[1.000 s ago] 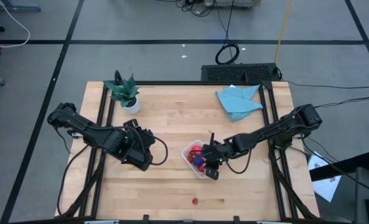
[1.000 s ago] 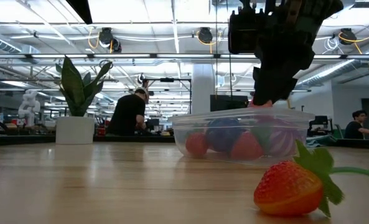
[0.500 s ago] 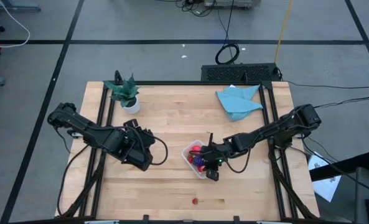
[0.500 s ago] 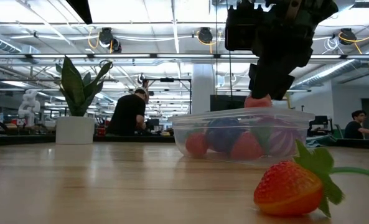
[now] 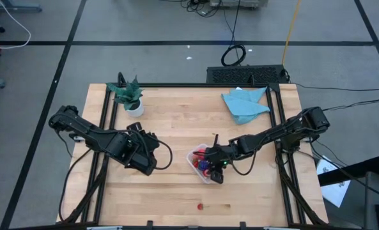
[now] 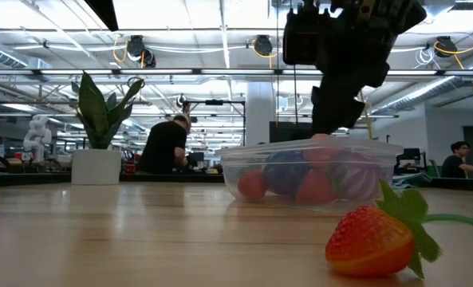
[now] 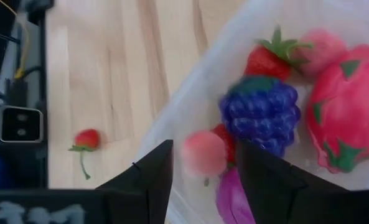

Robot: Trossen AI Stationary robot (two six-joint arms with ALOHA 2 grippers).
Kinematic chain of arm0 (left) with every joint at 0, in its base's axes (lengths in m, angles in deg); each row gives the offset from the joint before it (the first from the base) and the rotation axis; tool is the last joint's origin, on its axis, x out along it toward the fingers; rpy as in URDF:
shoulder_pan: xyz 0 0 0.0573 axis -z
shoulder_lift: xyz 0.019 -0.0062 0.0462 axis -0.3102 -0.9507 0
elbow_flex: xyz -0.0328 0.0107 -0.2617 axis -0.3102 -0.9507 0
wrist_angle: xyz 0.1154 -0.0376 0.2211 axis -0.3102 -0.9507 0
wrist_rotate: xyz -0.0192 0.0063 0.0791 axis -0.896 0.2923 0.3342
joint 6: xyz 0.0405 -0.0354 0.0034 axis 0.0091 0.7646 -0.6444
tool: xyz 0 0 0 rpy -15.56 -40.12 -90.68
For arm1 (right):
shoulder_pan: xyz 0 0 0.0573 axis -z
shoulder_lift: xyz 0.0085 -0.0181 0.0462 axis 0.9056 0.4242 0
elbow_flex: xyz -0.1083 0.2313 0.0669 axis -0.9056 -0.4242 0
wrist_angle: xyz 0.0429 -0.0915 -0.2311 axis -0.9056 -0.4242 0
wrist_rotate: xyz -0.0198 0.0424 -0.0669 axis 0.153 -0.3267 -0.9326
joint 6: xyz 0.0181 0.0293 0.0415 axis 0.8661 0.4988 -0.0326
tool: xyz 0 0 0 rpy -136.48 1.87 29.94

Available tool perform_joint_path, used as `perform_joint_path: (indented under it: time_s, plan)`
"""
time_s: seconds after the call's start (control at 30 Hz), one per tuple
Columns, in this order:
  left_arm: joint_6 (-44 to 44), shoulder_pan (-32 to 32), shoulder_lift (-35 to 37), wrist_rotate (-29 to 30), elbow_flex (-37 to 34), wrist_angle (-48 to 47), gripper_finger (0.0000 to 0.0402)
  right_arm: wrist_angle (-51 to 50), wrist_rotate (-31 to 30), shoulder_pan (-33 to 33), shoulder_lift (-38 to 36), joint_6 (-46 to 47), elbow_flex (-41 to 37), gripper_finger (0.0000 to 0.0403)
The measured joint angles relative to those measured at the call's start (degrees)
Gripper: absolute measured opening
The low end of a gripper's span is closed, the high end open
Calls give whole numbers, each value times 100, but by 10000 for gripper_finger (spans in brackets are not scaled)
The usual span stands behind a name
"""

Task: Pick and placing Produce into tupperware
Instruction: Put the strawberry into the transparent container

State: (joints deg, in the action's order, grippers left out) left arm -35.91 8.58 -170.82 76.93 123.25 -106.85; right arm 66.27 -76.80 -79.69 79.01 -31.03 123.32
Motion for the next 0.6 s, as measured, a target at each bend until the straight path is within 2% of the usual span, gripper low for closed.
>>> perform_joint_path:
  time_s: [0.17, 0.4, 0.6]
  plan:
    - [0, 0, 0, 0, 0, 2, 237, 648, 187, -2, -58, -156, 8, 165]
    - [55, 135, 0, -77, 0, 496, 237, 1307, 1139, -192, -423, -377, 408, 165]
    - [190, 551, -48, -184, 0, 1177, 237, 1420, 1149, -502, -1003, -758, 433, 165]
